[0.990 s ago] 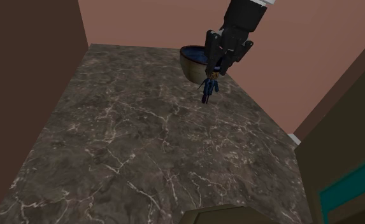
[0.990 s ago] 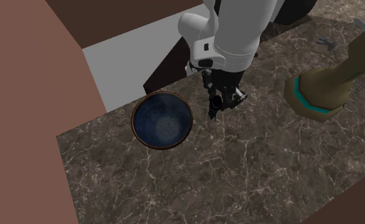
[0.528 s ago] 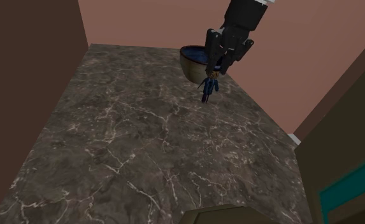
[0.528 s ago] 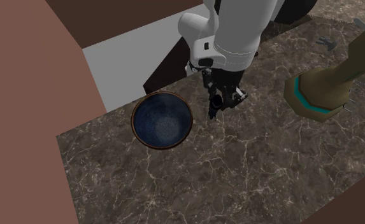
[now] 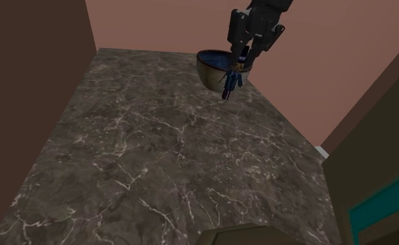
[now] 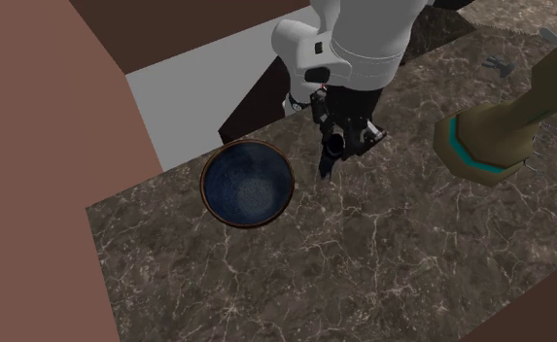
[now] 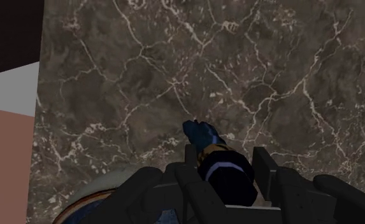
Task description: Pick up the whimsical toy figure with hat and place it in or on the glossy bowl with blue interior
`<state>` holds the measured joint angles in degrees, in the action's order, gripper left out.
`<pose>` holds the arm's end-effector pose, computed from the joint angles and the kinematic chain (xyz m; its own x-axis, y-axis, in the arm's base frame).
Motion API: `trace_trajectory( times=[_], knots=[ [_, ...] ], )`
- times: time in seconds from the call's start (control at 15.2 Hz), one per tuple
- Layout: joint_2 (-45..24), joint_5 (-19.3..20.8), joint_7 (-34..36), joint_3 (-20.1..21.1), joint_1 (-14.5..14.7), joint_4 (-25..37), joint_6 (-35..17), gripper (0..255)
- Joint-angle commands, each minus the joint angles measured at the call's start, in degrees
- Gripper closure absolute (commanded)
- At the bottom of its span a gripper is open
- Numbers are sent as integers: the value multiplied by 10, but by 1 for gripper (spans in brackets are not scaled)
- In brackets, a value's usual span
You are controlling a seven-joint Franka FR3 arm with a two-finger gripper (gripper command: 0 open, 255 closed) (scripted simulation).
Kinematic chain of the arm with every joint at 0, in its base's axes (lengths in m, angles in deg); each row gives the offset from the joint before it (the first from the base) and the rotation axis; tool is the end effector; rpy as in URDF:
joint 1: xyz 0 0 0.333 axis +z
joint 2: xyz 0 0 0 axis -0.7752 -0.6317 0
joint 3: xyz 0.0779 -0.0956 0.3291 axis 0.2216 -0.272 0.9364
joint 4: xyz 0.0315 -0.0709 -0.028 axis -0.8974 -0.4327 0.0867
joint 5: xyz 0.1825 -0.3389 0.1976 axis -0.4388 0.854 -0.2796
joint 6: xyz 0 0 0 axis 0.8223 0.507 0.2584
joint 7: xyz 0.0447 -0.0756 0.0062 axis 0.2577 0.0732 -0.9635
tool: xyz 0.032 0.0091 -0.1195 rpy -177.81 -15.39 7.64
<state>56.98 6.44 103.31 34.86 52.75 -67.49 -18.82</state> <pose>0.3419 0.2197 0.6593 0.9478 -0.2994 0.1093 -0.2850 -0.9496 -0.1305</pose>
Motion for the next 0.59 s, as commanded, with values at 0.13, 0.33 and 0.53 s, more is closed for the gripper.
trace_trajectory(
  times=[0.13, 0.33, 0.53],
  knots=[
    [-13, 5, 5, -2, -3, 43, 30, 255],
    [-22, 8, 8, -4, -5, 73, 52, 255],
    [-32, 12, 11, -5, -7, 105, 73, 255]
  ],
)
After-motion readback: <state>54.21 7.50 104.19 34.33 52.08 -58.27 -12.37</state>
